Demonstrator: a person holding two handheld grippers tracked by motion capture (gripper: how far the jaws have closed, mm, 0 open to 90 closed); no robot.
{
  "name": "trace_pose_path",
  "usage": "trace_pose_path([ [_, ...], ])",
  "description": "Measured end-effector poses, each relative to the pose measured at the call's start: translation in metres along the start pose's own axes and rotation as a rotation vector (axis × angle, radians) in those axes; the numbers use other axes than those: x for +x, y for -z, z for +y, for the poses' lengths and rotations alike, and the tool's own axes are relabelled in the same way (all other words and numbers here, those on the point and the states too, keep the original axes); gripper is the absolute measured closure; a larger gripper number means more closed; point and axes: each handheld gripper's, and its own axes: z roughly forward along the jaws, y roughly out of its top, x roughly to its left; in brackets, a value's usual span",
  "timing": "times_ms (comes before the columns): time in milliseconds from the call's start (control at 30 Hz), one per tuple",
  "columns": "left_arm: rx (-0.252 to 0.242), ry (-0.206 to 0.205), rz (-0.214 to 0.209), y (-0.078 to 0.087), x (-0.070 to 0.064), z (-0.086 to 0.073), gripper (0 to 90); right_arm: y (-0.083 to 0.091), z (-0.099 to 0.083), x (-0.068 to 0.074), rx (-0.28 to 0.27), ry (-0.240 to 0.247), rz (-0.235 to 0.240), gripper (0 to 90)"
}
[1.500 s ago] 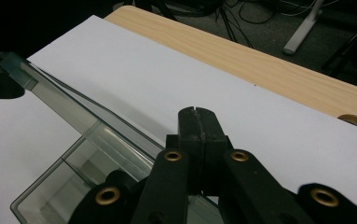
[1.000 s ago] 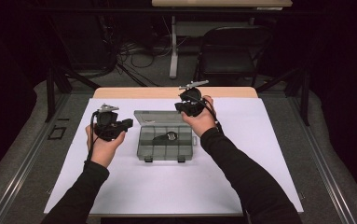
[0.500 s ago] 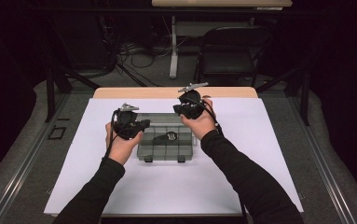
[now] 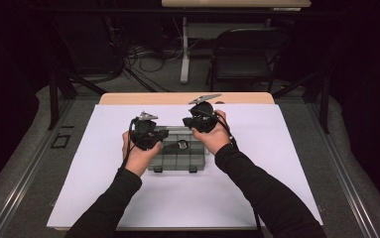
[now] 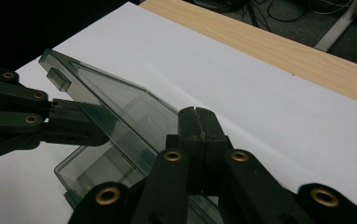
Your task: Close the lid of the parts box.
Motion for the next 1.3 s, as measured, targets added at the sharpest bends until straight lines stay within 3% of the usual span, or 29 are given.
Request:
trace_pose_path([
  [300, 0.005, -0.008, -0.007, -0.002, -0.006, -0.013, 90.0, -0.001, -0.010, 0.006, 0.014, 0.013, 0.022, 90.0],
  [700, 0.006, -0.015, -0.003, 0.000, -0.011, -0.047, 90.0, -0.007, -0.034, 0.016, 0.029, 0.026, 0.055, 90.0],
  [1300, 0.037, -0.029, -0.007, 0.004, -0.016, -0.062, 90.0, -0.009, -0.050, 0.022, 0.029, 0.031, 0.067, 90.0],
])
